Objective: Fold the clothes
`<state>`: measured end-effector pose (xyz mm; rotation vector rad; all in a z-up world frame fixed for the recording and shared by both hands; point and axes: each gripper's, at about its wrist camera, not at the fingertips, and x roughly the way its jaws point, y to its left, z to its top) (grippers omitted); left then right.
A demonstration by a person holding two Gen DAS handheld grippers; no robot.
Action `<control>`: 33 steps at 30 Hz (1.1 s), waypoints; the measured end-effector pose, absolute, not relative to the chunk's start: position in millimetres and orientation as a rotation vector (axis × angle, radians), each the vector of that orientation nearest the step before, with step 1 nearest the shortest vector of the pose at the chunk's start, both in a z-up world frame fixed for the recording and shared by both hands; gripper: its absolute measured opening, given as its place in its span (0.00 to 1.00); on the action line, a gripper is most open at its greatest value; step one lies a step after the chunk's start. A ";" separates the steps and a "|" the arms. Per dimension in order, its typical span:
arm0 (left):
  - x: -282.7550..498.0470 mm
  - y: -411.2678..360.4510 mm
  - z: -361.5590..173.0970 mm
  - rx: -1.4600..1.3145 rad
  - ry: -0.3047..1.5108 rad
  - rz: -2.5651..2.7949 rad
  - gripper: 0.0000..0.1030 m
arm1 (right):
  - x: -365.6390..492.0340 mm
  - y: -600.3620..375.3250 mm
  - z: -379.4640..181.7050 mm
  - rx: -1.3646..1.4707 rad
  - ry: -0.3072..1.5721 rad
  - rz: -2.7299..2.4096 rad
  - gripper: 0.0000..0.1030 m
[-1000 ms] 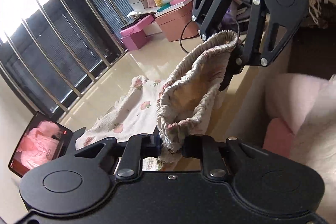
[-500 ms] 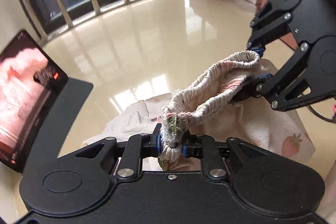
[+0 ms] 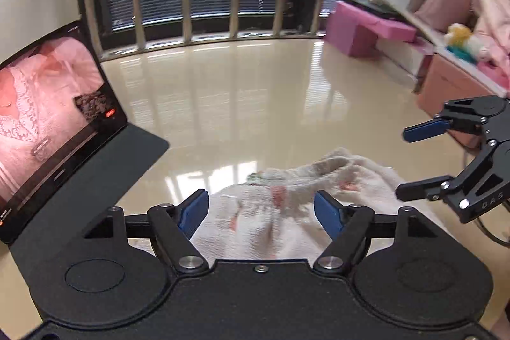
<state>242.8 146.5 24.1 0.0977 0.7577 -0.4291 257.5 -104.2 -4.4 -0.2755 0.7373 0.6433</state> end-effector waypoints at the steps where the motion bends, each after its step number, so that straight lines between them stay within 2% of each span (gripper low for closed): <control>1: 234.7 141.8 23.9 0.103 0.761 -0.460 0.70 | 242.7 -104.7 -2.5 -0.283 0.707 0.654 0.80; 3: 224.7 131.2 11.9 0.124 0.815 -0.486 0.68 | 233.1 -98.7 -10.4 -0.321 0.717 0.624 0.63; 4: 224.4 126.5 2.1 0.139 0.847 -0.479 0.64 | 235.3 -95.2 -17.6 -0.333 0.747 0.600 0.57; 5: 226.1 124.1 -9.7 0.148 0.877 -0.469 0.63 | 241.8 -93.9 -25.5 -0.324 0.791 0.584 0.42; 6: 229.0 123.9 -21.4 0.146 0.908 -0.458 0.61 | 248.7 -92.7 -32.9 -0.307 0.836 0.575 0.31; 9: 233.7 127.6 -44.7 0.117 0.952 -0.441 0.60 | 256.7 -93.9 -41.7 -0.264 0.850 0.557 0.13; 13: 232.9 134.9 -51.5 0.071 0.934 -0.427 0.60 | 267.1 -115.3 -41.3 -0.124 0.850 0.464 0.12; 14: 231.8 136.7 -50.4 0.055 0.931 -0.421 0.60 | 266.6 -120.8 -42.0 -0.091 0.855 0.459 0.13; 16: 228.8 140.8 -46.5 0.019 0.919 -0.408 0.60 | 259.1 -126.2 -38.9 -0.043 0.852 0.456 0.23; 17: 222.4 145.8 -38.6 -0.012 0.892 -0.408 0.60 | 250.2 -128.2 -33.5 -0.021 0.829 0.456 0.35; 18: 210.7 153.7 -26.7 -0.048 0.846 -0.414 0.61 | 238.5 -130.2 -26.0 0.003 0.793 0.464 0.53; 19: 198.6 160.9 -15.4 -0.079 0.802 -0.409 0.66 | 225.5 -131.7 -18.0 0.024 0.759 0.475 0.63; 20: 185.8 167.2 -5.1 -0.100 0.763 -0.387 0.72 | 211.4 -132.2 -10.3 0.039 0.730 0.486 0.78; 21: 173.1 173.4 5.2 -0.121 0.723 -0.365 0.87 | 196.9 -132.2 -3.5 0.044 0.703 0.493 0.88; 22: 160.1 179.1 13.7 -0.137 0.691 -0.340 0.96 | 181.9 -131.5 2.7 0.043 0.678 0.496 0.91; 24: 133.2 188.6 25.0 -0.157 0.650 -0.286 1.00 | 148.1 -126.1 10.6 0.013 0.639 0.473 0.92; 32: 60.0 192.6 14.5 -0.216 0.654 -0.153 1.00 | 62.2 -103.2 -2.8 -0.022 0.608 0.378 0.93; 33: 60.1 189.8 11.2 -0.223 0.650 -0.168 1.00 | 62.6 -101.9 -5.8 -0.030 0.594 0.365 0.90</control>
